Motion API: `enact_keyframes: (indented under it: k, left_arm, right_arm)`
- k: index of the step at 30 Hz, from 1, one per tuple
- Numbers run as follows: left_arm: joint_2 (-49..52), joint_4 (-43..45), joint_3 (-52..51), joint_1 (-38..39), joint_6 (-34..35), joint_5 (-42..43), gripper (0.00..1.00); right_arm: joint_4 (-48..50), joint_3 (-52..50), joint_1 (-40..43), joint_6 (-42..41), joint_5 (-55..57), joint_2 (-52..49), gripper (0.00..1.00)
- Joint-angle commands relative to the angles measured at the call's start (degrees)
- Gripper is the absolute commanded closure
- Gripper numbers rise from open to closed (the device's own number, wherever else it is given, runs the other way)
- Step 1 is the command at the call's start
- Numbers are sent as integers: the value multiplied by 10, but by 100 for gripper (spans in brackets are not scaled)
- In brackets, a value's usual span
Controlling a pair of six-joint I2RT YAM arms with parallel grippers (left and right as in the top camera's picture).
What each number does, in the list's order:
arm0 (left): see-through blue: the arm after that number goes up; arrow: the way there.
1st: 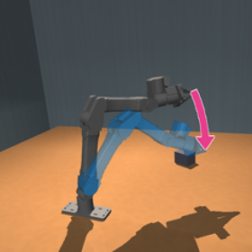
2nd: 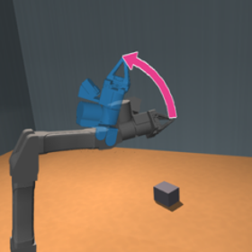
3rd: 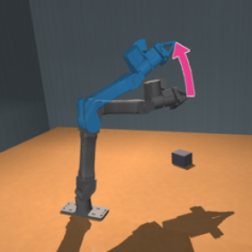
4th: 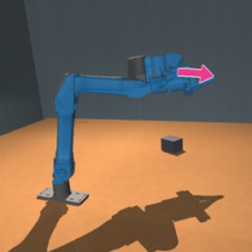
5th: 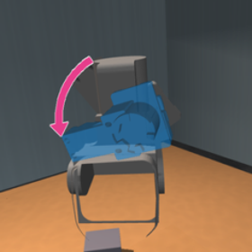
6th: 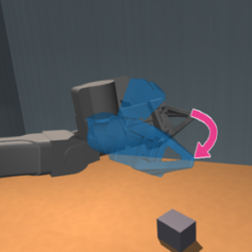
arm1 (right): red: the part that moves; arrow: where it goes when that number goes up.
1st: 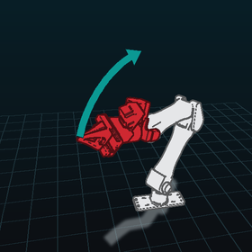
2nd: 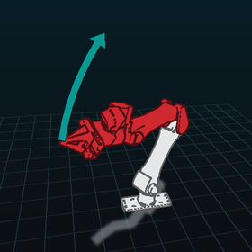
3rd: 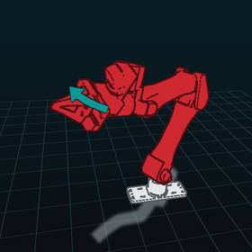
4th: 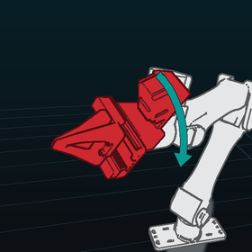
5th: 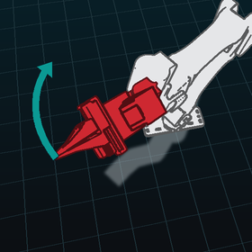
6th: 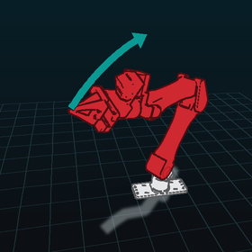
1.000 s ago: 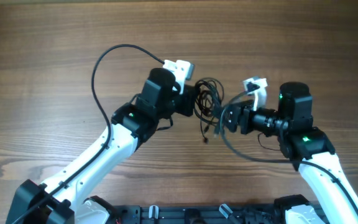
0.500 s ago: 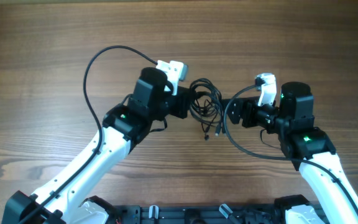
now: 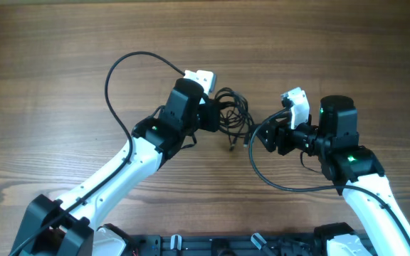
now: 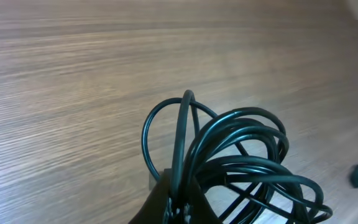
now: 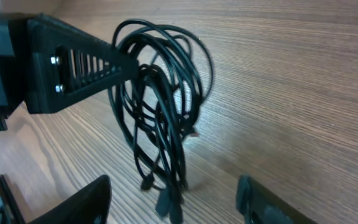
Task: Untangle cables
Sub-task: 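Grasp a cable strand from the bundle with the right gripper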
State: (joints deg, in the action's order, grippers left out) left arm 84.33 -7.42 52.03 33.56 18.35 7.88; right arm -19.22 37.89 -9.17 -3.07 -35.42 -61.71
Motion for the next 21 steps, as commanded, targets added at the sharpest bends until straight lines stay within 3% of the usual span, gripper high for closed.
enact_keyframes:
  k: [1,2,6,9,12,15,21]
  left_arm:
    - [0,10,4,15,8,83,96]
    - [0,11,4,20,19,84,96]
    - [0,14,4,36,21,84,96]
    - [0,25,4,37,20,84,96]
    - [0,48,4,35,20,84,96]
    - [-7,51,4,19,20,82,96]
    - [-21,-2,4,-44,20,82,96]
  right_arm:
    - [3,8,1,16,-19,2,42]
    - [3,8,1,16,-19,2,43]
    - [1,8,1,14,-12,2,64]
    - [-14,8,1,14,-4,2,71]
    - [-32,8,1,14,16,2,96]
    - [-57,8,2,-16,69,2,96]
    - [-97,8,2,-277,307,2,96]
